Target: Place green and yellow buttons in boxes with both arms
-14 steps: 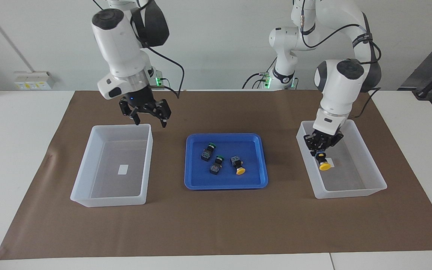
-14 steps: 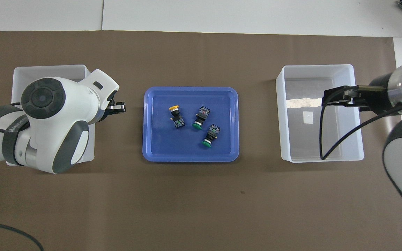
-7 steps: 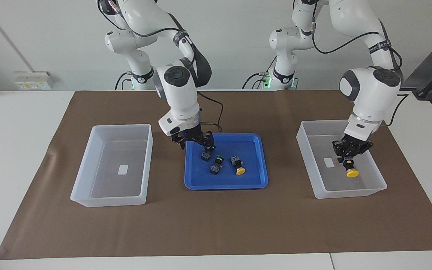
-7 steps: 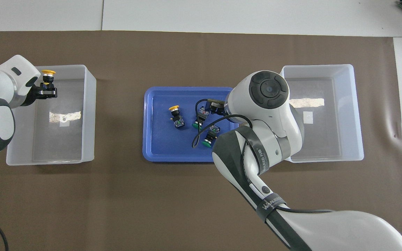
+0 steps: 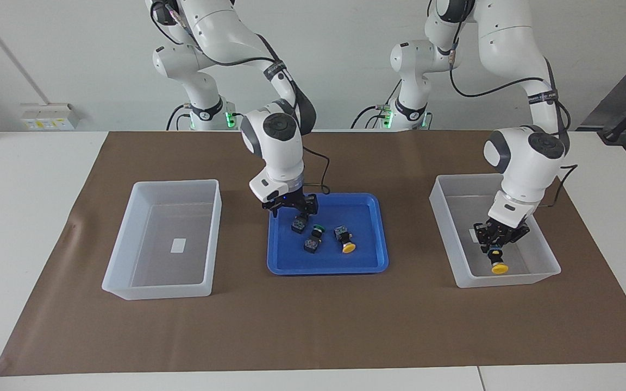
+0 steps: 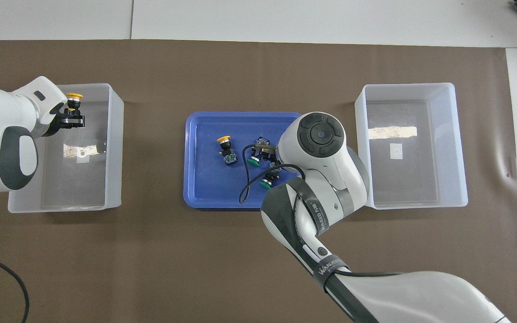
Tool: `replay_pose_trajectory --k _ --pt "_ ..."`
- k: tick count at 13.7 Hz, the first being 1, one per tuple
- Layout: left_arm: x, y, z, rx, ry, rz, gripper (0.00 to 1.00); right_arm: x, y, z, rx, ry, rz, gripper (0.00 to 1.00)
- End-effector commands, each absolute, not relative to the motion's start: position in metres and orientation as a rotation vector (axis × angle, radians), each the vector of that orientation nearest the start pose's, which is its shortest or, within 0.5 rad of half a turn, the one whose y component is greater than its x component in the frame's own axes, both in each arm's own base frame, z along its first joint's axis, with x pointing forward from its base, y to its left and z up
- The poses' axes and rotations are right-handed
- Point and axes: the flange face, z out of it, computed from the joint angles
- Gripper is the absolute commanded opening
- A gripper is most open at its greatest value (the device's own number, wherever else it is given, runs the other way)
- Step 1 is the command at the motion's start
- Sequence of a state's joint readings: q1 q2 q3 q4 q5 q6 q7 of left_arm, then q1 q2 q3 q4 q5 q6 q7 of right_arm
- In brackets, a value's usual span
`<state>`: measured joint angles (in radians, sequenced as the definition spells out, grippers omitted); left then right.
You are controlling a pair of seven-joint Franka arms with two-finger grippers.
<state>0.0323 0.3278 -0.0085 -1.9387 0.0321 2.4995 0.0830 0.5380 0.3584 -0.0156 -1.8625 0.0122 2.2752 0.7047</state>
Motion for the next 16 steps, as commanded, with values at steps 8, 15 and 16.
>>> replay_pose_trajectory --k 8,15,16 --pt "0.65 0.02 0.311 -3.086 0.117 -0.457 0.3 0.544 0.334 0.298 -3.119 0.305 -0.122 1.0" --pt "0.651 0.014 0.339 -3.077 0.128 -0.502 1.0 0.543 0.337 0.299 -3.107 0.33 -0.136 0.61" --pt "0.648 0.015 0.353 -3.075 0.126 -0.511 1.0 0.543 0.337 0.299 -3.104 0.351 -0.136 0.48"
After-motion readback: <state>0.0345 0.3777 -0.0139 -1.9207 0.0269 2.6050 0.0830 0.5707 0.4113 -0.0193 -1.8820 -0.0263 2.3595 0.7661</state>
